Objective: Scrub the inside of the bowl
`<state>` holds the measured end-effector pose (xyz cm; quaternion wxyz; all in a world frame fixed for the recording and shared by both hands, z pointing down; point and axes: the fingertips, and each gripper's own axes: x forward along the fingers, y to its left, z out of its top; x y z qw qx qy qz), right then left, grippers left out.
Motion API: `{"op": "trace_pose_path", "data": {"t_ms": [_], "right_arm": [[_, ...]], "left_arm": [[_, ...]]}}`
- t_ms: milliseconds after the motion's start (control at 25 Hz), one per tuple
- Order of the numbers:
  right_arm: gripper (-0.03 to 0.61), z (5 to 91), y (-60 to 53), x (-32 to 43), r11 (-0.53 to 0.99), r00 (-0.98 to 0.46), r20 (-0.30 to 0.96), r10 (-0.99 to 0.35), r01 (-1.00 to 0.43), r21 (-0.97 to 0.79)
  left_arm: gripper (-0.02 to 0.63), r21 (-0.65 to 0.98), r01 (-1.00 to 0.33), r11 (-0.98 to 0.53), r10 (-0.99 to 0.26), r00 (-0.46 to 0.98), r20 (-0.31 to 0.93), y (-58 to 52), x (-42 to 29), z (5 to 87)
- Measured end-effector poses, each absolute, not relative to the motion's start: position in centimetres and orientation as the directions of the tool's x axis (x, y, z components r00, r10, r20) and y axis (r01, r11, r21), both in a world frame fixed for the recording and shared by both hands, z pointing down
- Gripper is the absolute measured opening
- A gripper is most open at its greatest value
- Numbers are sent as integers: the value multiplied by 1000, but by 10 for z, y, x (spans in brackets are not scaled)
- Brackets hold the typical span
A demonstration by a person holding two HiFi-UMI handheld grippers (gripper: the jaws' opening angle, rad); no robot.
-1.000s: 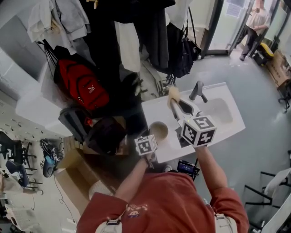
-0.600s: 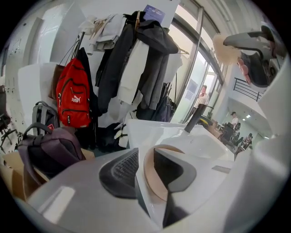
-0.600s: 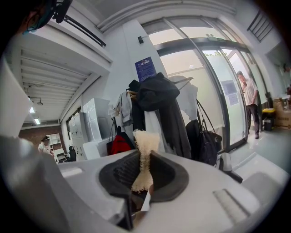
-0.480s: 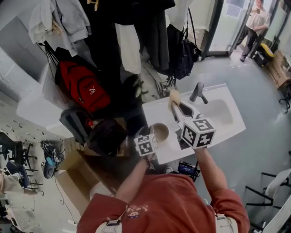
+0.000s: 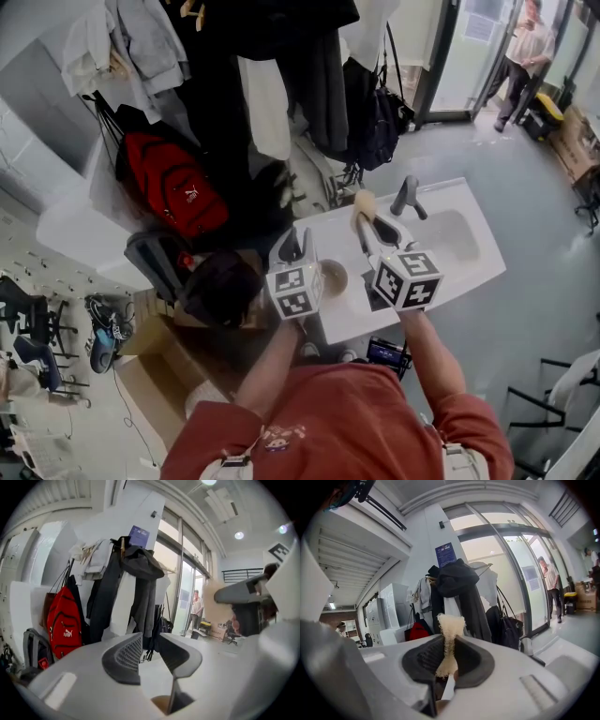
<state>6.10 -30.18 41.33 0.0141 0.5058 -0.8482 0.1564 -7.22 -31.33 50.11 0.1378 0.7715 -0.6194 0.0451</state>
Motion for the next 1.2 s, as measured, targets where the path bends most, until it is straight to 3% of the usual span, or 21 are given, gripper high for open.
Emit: {"op": "trace_pose_path", "data": {"t_ms": [320, 560, 880, 1200], "right_arm": [[49, 405, -306, 70, 412, -452, 127, -883, -875, -254], [49, 385, -298, 77, 390, -403, 10, -915, -891, -233], [49, 364, -282, 78, 349, -335, -149, -930, -934, -78], [49, 367, -277, 69, 337, -330, -169, -929, -941, -16]], "left_arm": [[114, 21, -962, -274, -960, 275, 55, -307, -55, 417], [109, -46, -952, -304, -951, 306, -37, -293, -45, 380], [77, -62, -953, -295, -950, 300, -89, -288, -45, 366], [40, -91, -952, -294, -945, 303, -120, -282, -40, 360]]}}
